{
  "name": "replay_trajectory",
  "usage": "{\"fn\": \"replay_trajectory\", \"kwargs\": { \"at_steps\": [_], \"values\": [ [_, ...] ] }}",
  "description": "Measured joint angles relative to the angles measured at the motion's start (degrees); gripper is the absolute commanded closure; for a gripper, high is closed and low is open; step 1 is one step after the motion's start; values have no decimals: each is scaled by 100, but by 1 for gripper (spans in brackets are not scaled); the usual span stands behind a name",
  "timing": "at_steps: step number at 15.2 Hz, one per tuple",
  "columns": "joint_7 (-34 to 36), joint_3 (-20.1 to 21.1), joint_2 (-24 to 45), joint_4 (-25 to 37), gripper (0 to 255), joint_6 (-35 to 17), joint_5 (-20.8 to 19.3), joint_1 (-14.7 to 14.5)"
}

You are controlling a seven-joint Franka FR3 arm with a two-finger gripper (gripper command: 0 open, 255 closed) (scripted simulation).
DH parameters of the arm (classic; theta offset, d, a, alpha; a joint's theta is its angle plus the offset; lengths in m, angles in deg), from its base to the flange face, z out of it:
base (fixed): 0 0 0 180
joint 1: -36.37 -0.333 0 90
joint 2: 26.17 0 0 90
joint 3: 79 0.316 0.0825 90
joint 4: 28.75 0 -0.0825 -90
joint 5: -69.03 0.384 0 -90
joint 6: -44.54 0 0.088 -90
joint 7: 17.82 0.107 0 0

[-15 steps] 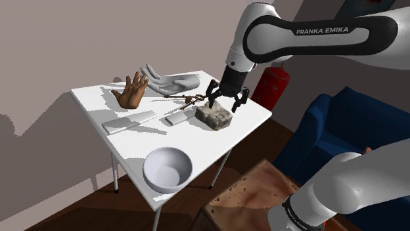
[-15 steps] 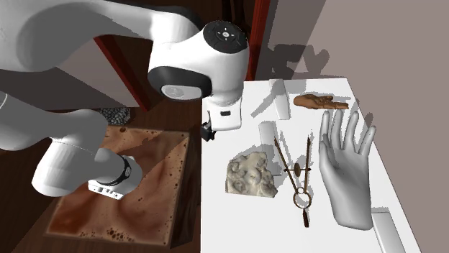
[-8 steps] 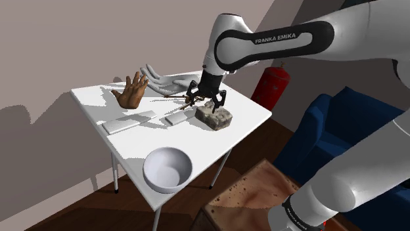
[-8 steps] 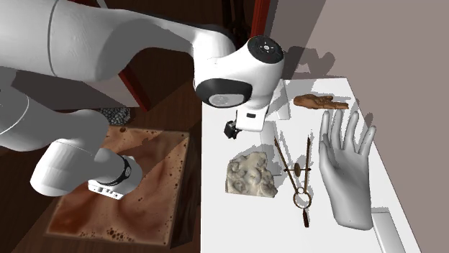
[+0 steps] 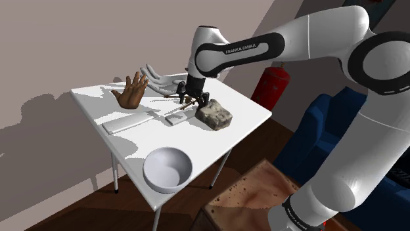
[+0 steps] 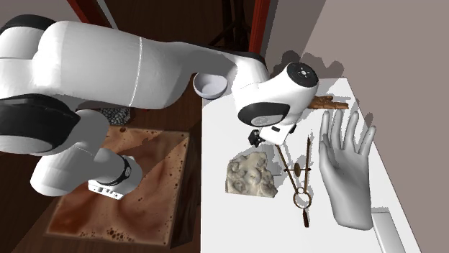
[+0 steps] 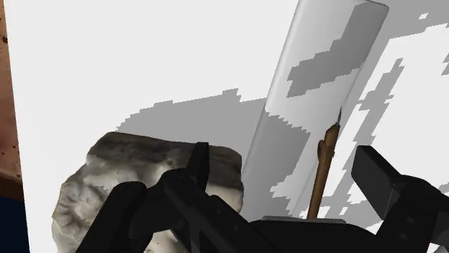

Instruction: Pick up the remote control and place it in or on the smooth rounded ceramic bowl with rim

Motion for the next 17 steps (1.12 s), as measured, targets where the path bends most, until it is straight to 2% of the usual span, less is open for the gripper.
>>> {"fn": "replay_trajectory", "kwargs": {
  "at_steps": [4,9,15,16,17],
  "values": [
    [424,-115,427,215,0,-179,-214,-57],
    [523,-159,667,125,0,-494,-331,-94],
    [530,-158,677,102,0,-556,-343,-97],
    [533,-158,677,102,255,-556,-344,-98],
    [537,-150,664,107,255,-545,-340,-104]
  ]
}}
